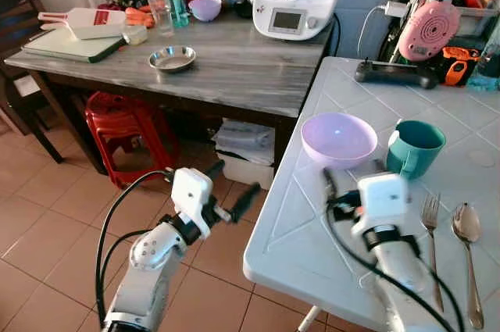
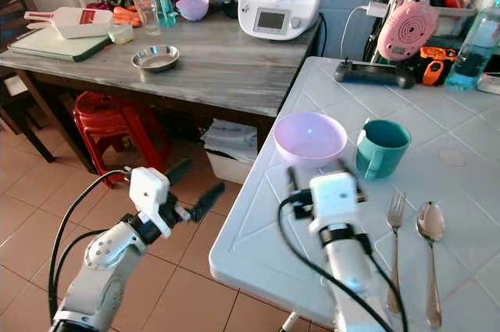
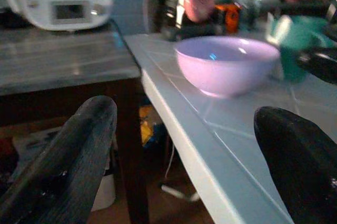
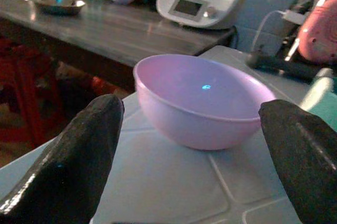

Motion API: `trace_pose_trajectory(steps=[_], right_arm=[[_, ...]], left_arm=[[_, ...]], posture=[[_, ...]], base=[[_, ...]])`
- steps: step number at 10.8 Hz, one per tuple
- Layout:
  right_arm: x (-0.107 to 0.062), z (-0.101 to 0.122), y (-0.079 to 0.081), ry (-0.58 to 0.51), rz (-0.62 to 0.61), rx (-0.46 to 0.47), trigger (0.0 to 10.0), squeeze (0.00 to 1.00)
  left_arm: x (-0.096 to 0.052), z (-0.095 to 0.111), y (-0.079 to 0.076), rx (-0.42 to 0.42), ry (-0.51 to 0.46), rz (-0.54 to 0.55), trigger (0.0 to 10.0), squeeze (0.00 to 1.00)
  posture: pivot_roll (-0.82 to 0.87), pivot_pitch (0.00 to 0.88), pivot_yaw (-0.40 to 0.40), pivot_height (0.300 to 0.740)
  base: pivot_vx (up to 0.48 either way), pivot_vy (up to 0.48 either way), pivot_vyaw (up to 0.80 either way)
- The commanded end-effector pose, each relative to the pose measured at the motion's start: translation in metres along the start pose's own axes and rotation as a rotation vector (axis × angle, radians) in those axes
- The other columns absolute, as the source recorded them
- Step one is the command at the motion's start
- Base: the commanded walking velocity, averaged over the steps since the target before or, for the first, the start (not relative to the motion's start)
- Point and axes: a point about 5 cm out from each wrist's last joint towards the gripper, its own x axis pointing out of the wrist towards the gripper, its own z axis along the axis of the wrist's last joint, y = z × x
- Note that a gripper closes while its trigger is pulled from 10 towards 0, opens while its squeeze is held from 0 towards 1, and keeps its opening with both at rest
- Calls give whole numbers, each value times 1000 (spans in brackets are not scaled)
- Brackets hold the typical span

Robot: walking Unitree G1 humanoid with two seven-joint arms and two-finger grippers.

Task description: Setting the table

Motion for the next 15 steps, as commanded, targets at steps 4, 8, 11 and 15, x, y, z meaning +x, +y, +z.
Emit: trace_pose_trajectory(steps=[4, 8, 11, 15], right_arm=[[5, 8, 17, -39, 114, -55, 10000, 1000], [14, 12, 16, -54, 201, -145, 10000, 0], [44, 14, -1, 21, 309, -217, 10000, 0], [68, 17, -13, 86, 426, -329, 10000, 0]], left_arm=[[1, -3, -1, 17, 7, -23, 10000, 0], [3, -2, -2, 26, 11, -38, 10000, 0], [4, -3, -6, 26, 20, -79, 10000, 0], [4, -5, -13, -1, 19, -119, 10000, 0]], posture=[[-36, 0, 58, 740], [-40, 0, 62, 740], [-44, 0, 56, 740], [-26, 0, 31, 740]], base=[[0, 0, 0], [0, 0, 0], [0, 0, 0], [0, 0, 0]])
